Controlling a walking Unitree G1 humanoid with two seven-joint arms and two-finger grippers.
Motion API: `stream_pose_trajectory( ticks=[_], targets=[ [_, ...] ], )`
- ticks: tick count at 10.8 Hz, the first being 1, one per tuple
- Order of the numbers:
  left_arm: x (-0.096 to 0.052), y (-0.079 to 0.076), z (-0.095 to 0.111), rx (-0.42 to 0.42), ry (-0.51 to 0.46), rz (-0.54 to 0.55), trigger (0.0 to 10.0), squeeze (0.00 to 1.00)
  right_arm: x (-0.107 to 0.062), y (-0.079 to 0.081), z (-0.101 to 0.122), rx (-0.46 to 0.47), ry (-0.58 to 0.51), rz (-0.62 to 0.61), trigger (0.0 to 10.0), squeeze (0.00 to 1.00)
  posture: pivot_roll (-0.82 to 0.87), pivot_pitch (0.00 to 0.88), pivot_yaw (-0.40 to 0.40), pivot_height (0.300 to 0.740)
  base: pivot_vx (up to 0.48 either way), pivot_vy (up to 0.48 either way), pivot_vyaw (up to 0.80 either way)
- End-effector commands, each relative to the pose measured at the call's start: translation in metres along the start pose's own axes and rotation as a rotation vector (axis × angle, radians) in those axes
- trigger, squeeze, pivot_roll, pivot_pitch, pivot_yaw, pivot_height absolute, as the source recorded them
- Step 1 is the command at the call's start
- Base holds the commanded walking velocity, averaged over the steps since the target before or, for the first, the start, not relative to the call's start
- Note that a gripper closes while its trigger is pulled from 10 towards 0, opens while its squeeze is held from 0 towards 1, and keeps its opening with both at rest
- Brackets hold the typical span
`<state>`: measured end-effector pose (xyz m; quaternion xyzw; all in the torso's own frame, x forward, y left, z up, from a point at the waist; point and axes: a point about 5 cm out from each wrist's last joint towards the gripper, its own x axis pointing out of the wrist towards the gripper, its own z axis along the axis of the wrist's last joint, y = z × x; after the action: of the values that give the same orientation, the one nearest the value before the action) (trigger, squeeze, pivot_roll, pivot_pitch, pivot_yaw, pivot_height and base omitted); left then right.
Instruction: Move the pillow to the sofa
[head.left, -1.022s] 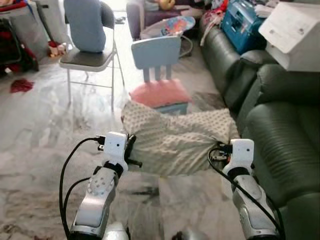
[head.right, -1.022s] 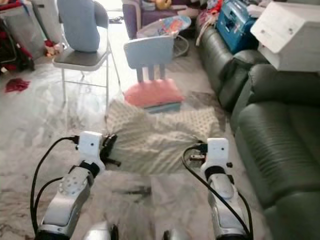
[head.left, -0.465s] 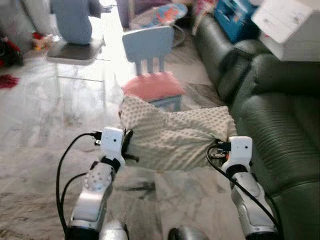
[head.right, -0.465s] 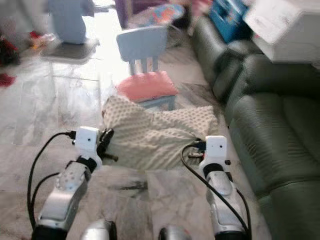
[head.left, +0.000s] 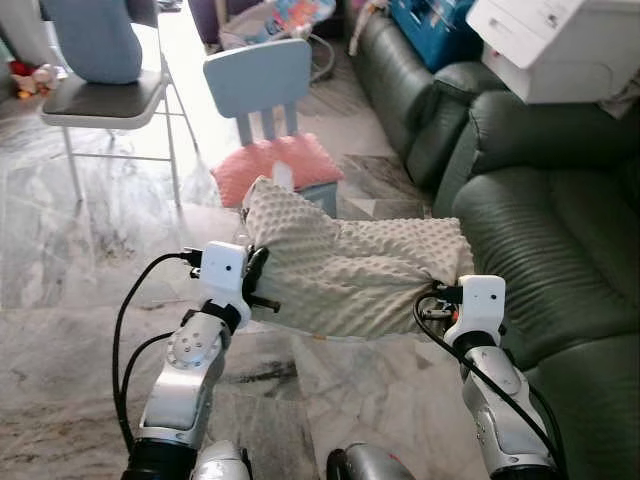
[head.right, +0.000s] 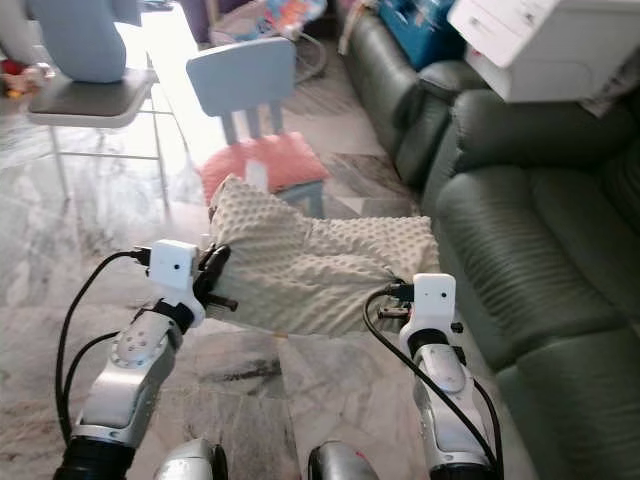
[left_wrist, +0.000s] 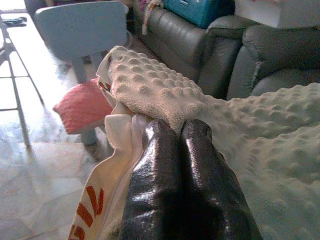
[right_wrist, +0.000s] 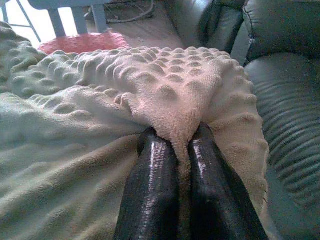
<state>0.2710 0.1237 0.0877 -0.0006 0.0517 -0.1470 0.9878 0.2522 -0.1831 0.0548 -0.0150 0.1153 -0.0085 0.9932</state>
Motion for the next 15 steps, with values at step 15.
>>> stream_pose_trajectory(
  ticks=[15],
  targets=[
    [-0.009, -0.021, 0.001, 0.037, -0.045, -0.170, 10.0, 0.00, -0.001, 0.001, 0.000, -0.004, 0.006, -0.007, 10.0, 0.00, -0.05, 0.082, -0.047, 0.740, 0.000, 0.215, -0.48]
  ],
)
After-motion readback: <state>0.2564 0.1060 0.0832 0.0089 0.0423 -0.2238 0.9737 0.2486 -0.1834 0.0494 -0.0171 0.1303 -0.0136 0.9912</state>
